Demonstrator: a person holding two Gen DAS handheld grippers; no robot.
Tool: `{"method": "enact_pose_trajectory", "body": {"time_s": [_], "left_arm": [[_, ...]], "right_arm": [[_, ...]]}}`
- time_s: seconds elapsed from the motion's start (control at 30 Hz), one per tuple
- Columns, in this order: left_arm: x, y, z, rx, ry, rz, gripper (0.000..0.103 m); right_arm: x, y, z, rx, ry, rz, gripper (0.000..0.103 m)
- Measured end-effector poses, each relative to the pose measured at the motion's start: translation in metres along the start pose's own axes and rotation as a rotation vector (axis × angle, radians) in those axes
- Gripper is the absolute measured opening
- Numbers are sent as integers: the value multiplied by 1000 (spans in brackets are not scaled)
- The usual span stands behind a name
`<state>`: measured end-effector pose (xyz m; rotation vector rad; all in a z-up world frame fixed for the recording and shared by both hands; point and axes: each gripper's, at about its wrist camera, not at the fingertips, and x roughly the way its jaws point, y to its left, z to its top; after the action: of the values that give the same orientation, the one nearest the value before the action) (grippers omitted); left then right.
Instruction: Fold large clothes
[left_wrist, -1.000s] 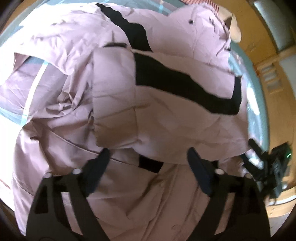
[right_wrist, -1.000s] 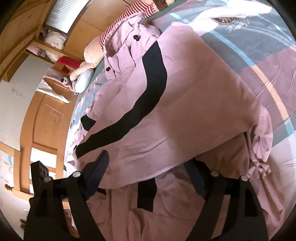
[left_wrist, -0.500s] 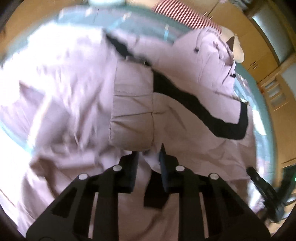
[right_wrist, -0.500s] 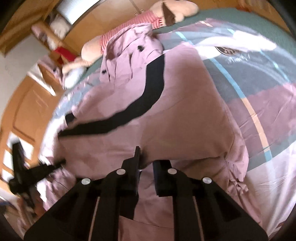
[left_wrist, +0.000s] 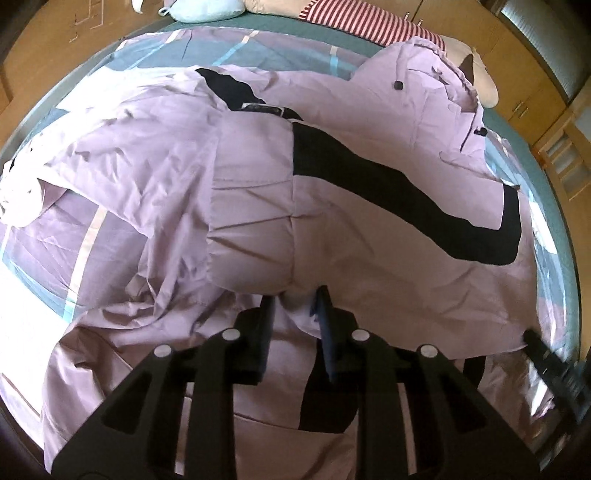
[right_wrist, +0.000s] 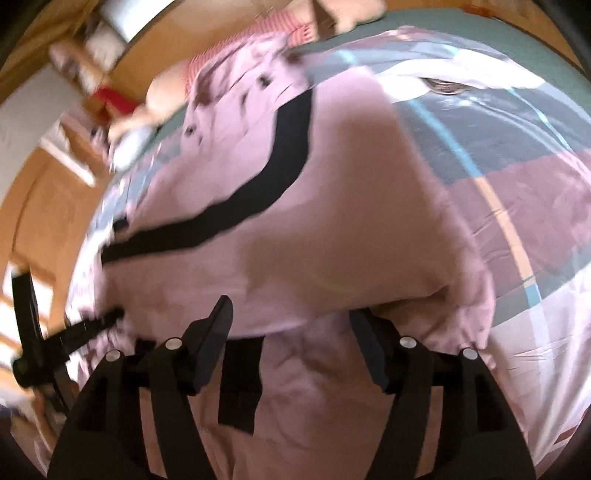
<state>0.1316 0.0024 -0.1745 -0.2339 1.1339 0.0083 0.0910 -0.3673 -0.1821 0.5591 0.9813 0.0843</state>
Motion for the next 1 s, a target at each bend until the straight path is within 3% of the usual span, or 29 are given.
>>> {"method": "enact_pose_trajectory", "body": {"time_s": [0.1, 0.13, 0.23, 0.3, 0.4, 0.47, 0.5, 0.53, 0.63, 0.67, 0.7, 0.77, 0.8, 0.87, 0.93, 1.0], "left_arm": [[-1, 0, -3, 26, 2, -1, 24], [-1, 1, -3, 29, 6, -12, 25], [1, -1, -2, 27, 27, -67, 25], [1, -5, -4, 45, 28, -61, 26], [1, -9, -5, 68, 20, -34, 26], [2, -5, -3, 50, 27, -48, 27], [2, -2, -2, 34, 31, -58, 28], [3, -1, -1, 26, 35, -62, 29], [5, 3, -3, 12, 44, -64, 32], [6, 3, -3, 11, 44, -56, 34], [6, 3, -4, 13, 43, -46, 35], [7, 1, -6, 23, 39, -30, 35], [7, 0, -7, 28, 36, -24, 36], [7, -2, -8, 40, 31, -15, 36], [6, -3, -9, 47, 27, -10, 36], [4, -3, -8, 49, 23, -9, 36]], "right_arm": [[-1, -17, 6, 77, -20, -35, 17], [-1, -22, 8, 94, -19, -43, 11], [-2, -29, 10, 119, -40, -114, 8], [-3, -24, 9, 80, -40, -163, 8], [-3, -15, 9, 15, 2, -183, 15], [-11, -11, 10, -8, 29, -141, 37], [-20, -3, 9, -36, 38, -91, 54], [-27, 4, 9, -70, 37, -39, 61], [-56, 44, 5, -303, 35, 194, 61], [-68, 52, 0, -364, -24, 248, 61], [-74, 57, -2, -389, -74, 249, 62], [-72, 57, 0, -395, -150, 150, 65], [-59, 50, 6, -366, -158, 48, 65], [-29, 34, 19, -335, -144, -148, 65], [-7, 19, 23, -344, -118, -270, 61], [19, -2, 24, -306, -13, -353, 61]]}}
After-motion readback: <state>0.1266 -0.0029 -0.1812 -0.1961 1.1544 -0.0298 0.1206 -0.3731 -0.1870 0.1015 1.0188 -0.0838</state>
